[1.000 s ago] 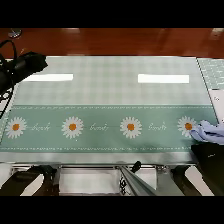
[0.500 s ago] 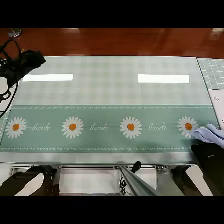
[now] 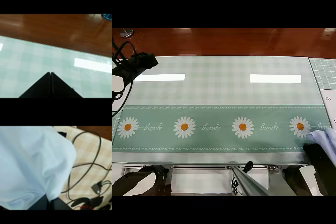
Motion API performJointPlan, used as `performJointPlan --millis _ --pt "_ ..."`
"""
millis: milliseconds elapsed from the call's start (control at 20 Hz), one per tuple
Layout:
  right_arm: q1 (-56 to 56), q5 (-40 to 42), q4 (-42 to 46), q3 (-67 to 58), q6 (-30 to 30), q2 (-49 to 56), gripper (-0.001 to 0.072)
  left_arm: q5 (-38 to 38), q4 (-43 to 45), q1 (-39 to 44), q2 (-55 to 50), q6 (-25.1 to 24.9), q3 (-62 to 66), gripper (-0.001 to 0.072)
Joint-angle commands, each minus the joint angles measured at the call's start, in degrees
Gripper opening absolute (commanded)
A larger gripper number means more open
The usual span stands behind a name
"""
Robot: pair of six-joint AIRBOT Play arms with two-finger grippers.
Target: Fold the shirts.
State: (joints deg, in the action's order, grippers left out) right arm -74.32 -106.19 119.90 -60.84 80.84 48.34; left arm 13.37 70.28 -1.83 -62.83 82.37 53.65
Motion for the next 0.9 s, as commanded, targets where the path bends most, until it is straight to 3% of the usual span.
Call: performJointPlan --millis 0,150,300,350,450,550,650,850 --pt "-0.98 0.55 10.12 5.29 -2.43 -0.22 0.0017 -0.92 2.21 -0.39 -0.11 -0.92 0.02 0.0013" --pt "-0.98 1.90 12.33 8.39 -7.13 -0.15 0.0018 -0.92 2.19 -2.08 -0.13 -0.90 0.02 0.0013" --pt "-2.54 2.43 15.72 11.65 -7.63 -0.17 0.0020 -0.83 2.21 -2.93 -0.13 -0.92 0.02 0.0013" --pt "-4.28 3.04 15.78 12.39 -8.00 -0.17 0.0075 -0.76 2.21 -2.91 -0.13 -0.92 0.02 0.0013" --pt "-8.92 5.05 15.65 13.07 -9.35 -0.17 0.0263 -0.70 2.21 -2.91 -0.13 -0.92 0.02 0.0013" --pt "-11.17 7.61 15.61 13.05 -10.21 -0.17 0.0383 -0.70 2.21 -2.91 -0.13 -0.92 0.02 0.0013" --pt "-8.87 11.56 14.88 12.52 -11.69 0.11 0.0415 -0.68 2.23 -2.86 -0.13 -0.98 0.02 0.0013" --pt "9.27 13.94 1.05 0.31 -11.56 9.68 0.0415 5.55 2.21 0.37 -0.13 -10.01 0.13 0.0014"
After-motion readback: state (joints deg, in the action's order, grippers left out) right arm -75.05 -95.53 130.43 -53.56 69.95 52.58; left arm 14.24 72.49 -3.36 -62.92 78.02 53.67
